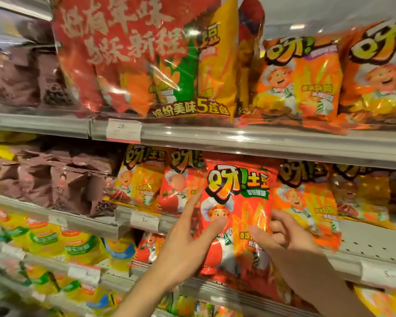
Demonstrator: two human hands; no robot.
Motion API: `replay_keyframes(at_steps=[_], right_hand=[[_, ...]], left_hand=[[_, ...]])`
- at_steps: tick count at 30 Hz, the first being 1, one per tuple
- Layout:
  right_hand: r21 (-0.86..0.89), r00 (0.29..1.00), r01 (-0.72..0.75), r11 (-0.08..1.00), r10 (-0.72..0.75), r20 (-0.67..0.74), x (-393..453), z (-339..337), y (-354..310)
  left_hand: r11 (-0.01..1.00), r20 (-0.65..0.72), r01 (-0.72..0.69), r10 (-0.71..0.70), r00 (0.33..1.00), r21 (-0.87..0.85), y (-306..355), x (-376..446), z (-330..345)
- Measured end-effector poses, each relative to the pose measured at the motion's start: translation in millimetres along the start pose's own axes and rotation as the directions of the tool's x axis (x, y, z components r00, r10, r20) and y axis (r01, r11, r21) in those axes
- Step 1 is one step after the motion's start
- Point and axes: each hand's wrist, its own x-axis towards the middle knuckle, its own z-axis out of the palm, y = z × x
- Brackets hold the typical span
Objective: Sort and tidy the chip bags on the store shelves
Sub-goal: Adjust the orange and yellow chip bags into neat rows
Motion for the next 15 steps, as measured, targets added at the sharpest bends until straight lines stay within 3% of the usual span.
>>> replay_keyframes(at_steps=[3,5,9,13,15], right_hand=[[0.005,1.0,0.005,1.0,-0.005,-0.015,13,39,-1],[-0.014,1.0,0.015,1.0,-0.015,-0.022,20,56,-7],[-0.064,0.999,0.05,0.997,-0.051,-0.009,32,79,-13],[-0.092,0.993,0.114,0.989,-0.114,0.001,43,91,-21],[-0.107,0.989,0.145,0.984,-0.144,0.011,48,95,-25]], left_hand=[[0.997,-0.053,-0.017,0.021,0.998,0.077,-18,10,-40],[0.984,-0.17,-0.031,0.061,0.984,0.173,-35,26,-69],[0.876,-0.451,0.067,0.179,0.875,0.478,-81,72,-129],[0.792,-0.463,0.246,0.052,0.885,0.559,-101,102,-156],[0.759,-0.424,0.271,0.008,0.906,0.592,-109,112,-158]])
